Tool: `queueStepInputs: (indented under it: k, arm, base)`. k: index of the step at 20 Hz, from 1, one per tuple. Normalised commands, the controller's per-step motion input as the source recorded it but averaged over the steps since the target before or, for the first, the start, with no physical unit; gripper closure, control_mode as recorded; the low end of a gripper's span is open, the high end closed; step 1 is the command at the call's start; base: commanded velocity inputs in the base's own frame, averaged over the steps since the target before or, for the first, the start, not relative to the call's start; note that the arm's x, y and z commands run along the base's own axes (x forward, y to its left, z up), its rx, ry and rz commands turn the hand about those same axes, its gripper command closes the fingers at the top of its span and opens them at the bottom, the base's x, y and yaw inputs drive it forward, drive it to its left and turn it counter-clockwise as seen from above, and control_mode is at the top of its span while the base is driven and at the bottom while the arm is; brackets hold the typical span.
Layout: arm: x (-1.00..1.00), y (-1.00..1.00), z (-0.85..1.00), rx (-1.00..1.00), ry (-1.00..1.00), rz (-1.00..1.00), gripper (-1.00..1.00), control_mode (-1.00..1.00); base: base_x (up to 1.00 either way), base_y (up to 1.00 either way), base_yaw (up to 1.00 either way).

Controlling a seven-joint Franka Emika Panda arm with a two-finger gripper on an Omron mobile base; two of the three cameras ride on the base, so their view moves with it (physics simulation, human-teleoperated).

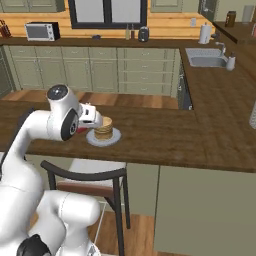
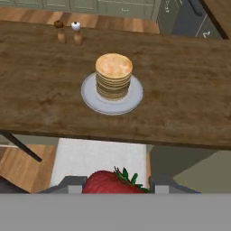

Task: Take the strawberry from the fridge and place it on top of the pancake, located on the dining counter.

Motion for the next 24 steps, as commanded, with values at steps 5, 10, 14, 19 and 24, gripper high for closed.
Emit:
queueStepInputs:
  k: [5,10,14,19,24]
  arm:
    - [1.0,0.04,0.05,0.0,0.02,0.03,1.0,-1.0]
    - [1.0,0.31,-0.25,0.0,0.15,0.03,1.0,-1.0]
    - [0.7,0.1,-0.02,-0.04,0.11,0.0,1.0,-1.0]
    - [0.43,0.0,-0.2,-0.03,0.08,0.0,1.0,-1.0]
    - [0.5,0.0,-0.59,-0.02,0.01,0.0,1.0,-1.0]
  base:
    - [0.0,0.0,0.0]
    - [0.0,0.0,0.0]
    - [0.0,0.0,0.0]
    - [0.0,0.0,0.0]
    - [0.0,0.0,0.0]
